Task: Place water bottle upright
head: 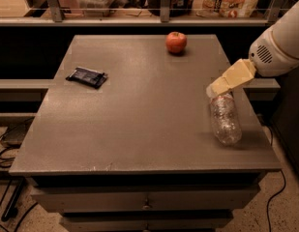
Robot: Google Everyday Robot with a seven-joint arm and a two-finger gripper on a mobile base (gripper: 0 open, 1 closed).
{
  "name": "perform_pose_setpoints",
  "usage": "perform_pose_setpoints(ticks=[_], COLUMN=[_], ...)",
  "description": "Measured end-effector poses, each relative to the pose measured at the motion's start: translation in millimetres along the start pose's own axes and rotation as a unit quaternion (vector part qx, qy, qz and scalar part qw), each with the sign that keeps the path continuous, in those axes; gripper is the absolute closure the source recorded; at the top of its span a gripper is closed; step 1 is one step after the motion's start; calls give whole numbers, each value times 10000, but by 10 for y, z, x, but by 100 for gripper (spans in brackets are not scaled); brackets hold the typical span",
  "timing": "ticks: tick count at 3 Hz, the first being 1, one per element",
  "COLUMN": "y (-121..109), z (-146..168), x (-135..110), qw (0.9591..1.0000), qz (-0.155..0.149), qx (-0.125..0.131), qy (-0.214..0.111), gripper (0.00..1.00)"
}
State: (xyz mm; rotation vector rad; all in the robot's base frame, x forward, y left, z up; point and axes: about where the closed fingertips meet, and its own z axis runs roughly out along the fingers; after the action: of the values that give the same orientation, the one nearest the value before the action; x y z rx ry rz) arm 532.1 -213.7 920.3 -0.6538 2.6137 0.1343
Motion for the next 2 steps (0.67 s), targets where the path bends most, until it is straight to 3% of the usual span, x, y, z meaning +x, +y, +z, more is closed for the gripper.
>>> perform_pose_setpoints(ticks=[2], y=[-44], z=[652], x=[47], qw=[9970], qz=[162], qx=[-219], qy=[718], gripper=[0])
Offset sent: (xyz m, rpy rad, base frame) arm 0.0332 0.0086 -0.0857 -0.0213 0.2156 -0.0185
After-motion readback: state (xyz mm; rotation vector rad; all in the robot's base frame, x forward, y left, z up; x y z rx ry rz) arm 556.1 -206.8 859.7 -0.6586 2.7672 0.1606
